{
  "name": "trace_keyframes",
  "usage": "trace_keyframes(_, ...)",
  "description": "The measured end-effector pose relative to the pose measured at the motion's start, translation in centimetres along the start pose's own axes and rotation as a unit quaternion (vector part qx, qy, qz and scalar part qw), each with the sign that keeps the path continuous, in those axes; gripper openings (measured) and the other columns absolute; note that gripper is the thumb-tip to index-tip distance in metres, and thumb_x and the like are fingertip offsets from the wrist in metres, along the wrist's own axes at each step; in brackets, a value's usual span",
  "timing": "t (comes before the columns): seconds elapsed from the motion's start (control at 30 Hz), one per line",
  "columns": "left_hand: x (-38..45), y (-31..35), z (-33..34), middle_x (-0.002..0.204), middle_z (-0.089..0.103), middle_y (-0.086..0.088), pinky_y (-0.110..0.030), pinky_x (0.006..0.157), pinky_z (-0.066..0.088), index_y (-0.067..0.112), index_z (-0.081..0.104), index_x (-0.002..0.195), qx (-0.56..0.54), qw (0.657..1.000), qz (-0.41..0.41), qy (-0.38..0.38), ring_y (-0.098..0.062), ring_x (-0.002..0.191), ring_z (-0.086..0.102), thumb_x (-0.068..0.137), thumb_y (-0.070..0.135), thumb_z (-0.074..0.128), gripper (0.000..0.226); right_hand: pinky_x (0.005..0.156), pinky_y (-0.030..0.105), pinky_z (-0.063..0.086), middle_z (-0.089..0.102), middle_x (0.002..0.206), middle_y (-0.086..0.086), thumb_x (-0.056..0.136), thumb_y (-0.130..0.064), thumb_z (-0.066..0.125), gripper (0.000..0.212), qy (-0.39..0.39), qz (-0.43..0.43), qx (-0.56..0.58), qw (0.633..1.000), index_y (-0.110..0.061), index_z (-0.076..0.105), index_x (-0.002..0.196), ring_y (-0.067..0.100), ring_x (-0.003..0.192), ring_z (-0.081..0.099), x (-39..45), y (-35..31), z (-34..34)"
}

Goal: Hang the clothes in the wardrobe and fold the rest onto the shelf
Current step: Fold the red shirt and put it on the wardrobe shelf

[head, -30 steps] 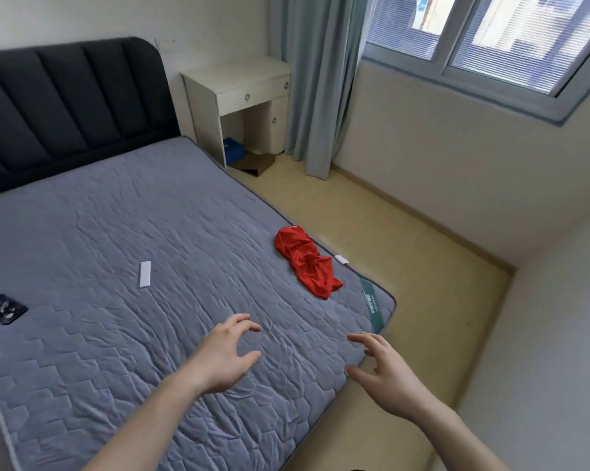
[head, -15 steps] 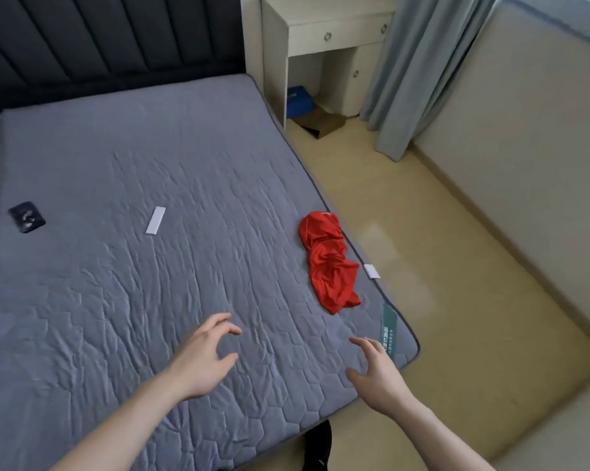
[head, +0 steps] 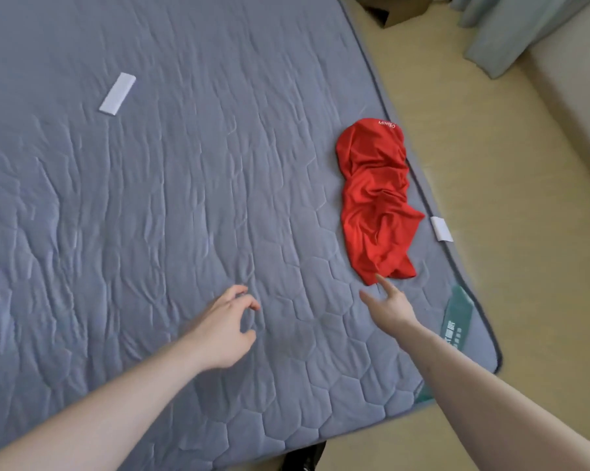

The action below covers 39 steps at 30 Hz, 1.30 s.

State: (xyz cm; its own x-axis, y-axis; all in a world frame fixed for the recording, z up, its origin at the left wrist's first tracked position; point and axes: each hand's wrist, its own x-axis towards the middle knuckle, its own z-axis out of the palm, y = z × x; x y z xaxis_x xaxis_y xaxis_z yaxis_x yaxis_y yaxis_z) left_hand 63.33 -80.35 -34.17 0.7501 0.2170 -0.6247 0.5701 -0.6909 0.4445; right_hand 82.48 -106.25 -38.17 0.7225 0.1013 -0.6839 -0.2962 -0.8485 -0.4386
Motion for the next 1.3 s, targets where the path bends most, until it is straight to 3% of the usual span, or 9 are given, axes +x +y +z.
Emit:
trace_keyframes(0.27, 4.2, -4.6, 3.6, 0.153, 0.036, 0.010, -0.026, 0.113, 0.035, 0.033, 0.060, 0.123, -0.010, 1.000, -0.002, 0.016, -0.015, 0.139, 0.046, 0.090, 0.027, 0.064, 0.034, 0.112, 0.029, 0.040, 0.055, 0.148, 0.002, 0.094, -0.038, 0.073, 0.064, 0.056, 0.062, 0.242, 0.967, -0.018, 0.051, 0.151, 0.020, 0.133, 0.054, 8.0, -0.3, 3.6)
trace_keyframes(0.4, 2.8, -4.5, 2.7, 0.148, 0.040, 0.012, -0.027, 0.109, 0.038, 0.030, 0.060, 0.126, -0.013, 0.999, -0.007, 0.030, -0.015, 0.133, 0.051, 0.092, 0.028, 0.064, 0.034, 0.087, 0.013, 0.047, 0.068, 0.132, 0.006, 0.097, -0.018, 0.069, 0.032, 0.082, -0.063, 0.214, 0.971, -0.011, 0.070, 0.128, 0.012, 0.109, 0.063, 5.0, -3.0, 4.7)
trace_keyframes(0.47, 1.6, -3.4, 1.8, 0.145, 0.043, 0.012, -0.025, 0.105, 0.039, 0.027, 0.058, 0.130, -0.032, 0.998, -0.004, 0.044, -0.015, 0.126, 0.055, 0.092, 0.028, 0.065, 0.038, 0.095, 0.020, 0.052, 0.073, 0.119, 0.001, 0.095, -0.013, 0.070, 0.021, 0.051, -0.143, 0.194, 0.969, -0.020, 0.076, 0.114, 0.013, 0.105, 0.067, 1.6, -5.0, 4.8)
trace_keyframes(0.67, -1.6, 1.3, -1.0, 0.154, 0.040, 0.008, -0.034, 0.114, 0.038, 0.027, 0.031, 0.153, -0.139, 0.988, 0.022, 0.059, -0.014, 0.141, 0.044, 0.075, 0.043, 0.083, 0.095, 0.095, 0.025, 0.054, 0.074, 0.116, -0.002, 0.098, -0.003, 0.063, 0.026, -0.079, -0.226, 0.283, 0.929, -0.016, 0.076, 0.118, 0.002, 0.103, 0.066, -11.0, -12.7, 0.8)
trace_keyframes(0.8, -2.5, 4.0, -3.4, 0.155, 0.041, 0.010, -0.035, 0.117, 0.036, 0.027, 0.024, 0.157, -0.210, 0.960, 0.051, 0.176, -0.009, 0.142, 0.041, 0.064, 0.055, 0.085, 0.114, 0.085, 0.022, 0.056, 0.076, 0.105, -0.008, 0.098, -0.002, 0.061, 0.032, -0.120, -0.221, 0.359, 0.899, -0.021, 0.075, 0.119, 0.002, 0.092, 0.065, -17.2, -15.6, -2.5)
trace_keyframes(0.97, -2.9, 4.3, -7.4, 0.147, 0.041, -0.009, -0.038, 0.113, 0.039, 0.017, 0.039, 0.149, -0.189, 0.911, 0.064, 0.360, -0.026, 0.139, 0.042, 0.079, 0.036, 0.083, 0.085, 0.079, 0.016, 0.050, 0.074, 0.093, 0.000, 0.093, 0.003, 0.065, 0.039, -0.111, -0.190, 0.389, 0.895, -0.026, 0.077, 0.117, 0.004, 0.078, 0.058, -21.3, -15.1, -3.1)
trace_keyframes(1.13, -2.9, 3.3, -8.4, 0.147, 0.056, 0.001, -0.050, 0.121, 0.030, 0.027, 0.071, 0.101, -0.032, 0.962, 0.195, 0.186, -0.027, 0.147, 0.038, 0.087, 0.013, 0.058, 0.024, 0.080, 0.013, 0.052, 0.078, 0.091, 0.011, 0.086, 0.015, 0.067, 0.048, -0.095, -0.175, 0.366, 0.909, -0.022, 0.076, 0.115, 0.013, 0.083, 0.068, -22.7, -12.0, -1.9)
trace_keyframes(1.2, -3.7, 3.6, -8.4, 0.115, 0.072, 0.004, -0.046, 0.120, 0.031, 0.029, 0.063, 0.098, -0.089, 0.970, 0.161, 0.157, -0.018, 0.121, 0.060, 0.089, 0.003, 0.050, 0.031, 0.069, 0.014, 0.050, 0.071, 0.089, 0.021, 0.081, 0.017, 0.069, 0.059, -0.026, -0.182, 0.279, 0.942, -0.032, 0.074, 0.113, 0.016, 0.076, 0.064, -21.6, -10.1, -1.5)
trace_keyframes(1.3, -6.0, 4.5, -9.2, 0.068, 0.061, 0.004, -0.037, 0.074, 0.051, 0.027, 0.051, 0.091, -0.179, 0.962, 0.141, 0.149, -0.017, 0.062, 0.050, 0.092, 0.002, 0.045, 0.025, 0.083, 0.022, 0.054, 0.053, 0.114, 0.002, 0.070, -0.002, 0.086, 0.071, 0.047, -0.171, 0.072, 0.981, -0.040, 0.057, 0.123, 0.008, 0.086, 0.062, -19.8, -7.7, -1.0)
